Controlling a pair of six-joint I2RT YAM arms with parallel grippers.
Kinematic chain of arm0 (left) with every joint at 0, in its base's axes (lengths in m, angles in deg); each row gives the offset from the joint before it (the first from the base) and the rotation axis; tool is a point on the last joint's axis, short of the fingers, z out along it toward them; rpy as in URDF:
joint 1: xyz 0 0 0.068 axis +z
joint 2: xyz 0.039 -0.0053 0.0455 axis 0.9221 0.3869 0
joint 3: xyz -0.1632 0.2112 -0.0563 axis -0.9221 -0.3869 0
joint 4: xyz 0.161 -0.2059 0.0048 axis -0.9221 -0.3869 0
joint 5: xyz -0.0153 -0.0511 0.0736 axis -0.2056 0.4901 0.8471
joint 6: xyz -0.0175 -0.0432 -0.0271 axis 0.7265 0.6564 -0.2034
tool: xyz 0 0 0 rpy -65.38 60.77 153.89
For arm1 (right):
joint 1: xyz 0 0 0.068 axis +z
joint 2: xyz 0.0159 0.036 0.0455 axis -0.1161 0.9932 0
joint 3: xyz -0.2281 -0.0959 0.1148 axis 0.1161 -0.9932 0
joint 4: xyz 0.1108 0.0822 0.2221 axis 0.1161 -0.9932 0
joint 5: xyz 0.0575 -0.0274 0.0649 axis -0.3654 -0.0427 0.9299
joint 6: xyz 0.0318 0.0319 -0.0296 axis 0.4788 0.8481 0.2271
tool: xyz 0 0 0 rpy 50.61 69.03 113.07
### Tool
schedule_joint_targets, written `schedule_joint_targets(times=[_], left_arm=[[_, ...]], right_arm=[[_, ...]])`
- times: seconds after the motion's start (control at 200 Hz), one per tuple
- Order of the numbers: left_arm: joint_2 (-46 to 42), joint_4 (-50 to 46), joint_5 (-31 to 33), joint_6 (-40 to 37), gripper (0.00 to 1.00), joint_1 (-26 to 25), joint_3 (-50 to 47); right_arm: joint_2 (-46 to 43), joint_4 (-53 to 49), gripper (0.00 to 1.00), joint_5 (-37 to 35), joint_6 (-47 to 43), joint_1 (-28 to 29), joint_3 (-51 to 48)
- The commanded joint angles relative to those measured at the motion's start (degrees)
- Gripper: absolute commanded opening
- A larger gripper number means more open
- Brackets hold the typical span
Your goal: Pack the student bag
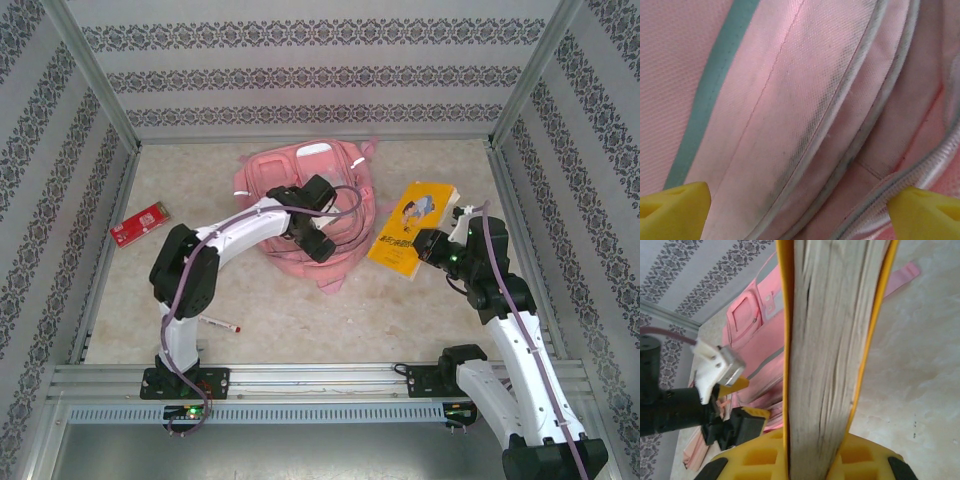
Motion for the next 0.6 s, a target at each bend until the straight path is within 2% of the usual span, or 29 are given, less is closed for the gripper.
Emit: schedule_joint_targets(times=[0.0,0.04,0.13,0.21,0.375,0.515,0.6], left_arm=[[3.0,-4.6,3.1,-1.6,0.91,0.0,3.1],[4.0,-4.6,5.2,-1.3,0.89,0.1,4.1],[5.7,-4.2,8.0,-1.1,0.75,0.1,6.5],[5.8,-2.9,8.9,-1.6,0.6,0.1,7.5],[5.2,-1.2,9.2,-3.1,0.38,0.1,9.2],[5.4,-2.0,8.4,-4.6,0.01,0.6,11.3],[3.7,-1.7,8.3,-5.3,0.0,0.8,11.5]], right_arm=[[0.2,2.9,0.0,4.0,-1.4,-0.2,1.0],[0.7,3.0,0.0,4.9,-1.0,-0.3,0.9],[1.4,4.2,0.0,7.2,0.6,-0.3,0.1],[1.6,5.2,0.0,8.7,1.7,-0.3,-0.5],[2.0,5.6,0.0,11.6,1.6,-0.3,-1.1],[2.9,6.3,0.0,17.1,0.5,-0.3,-2.1],[3.3,6.1,0.0,20.1,0.3,-0.3,-3.5]])
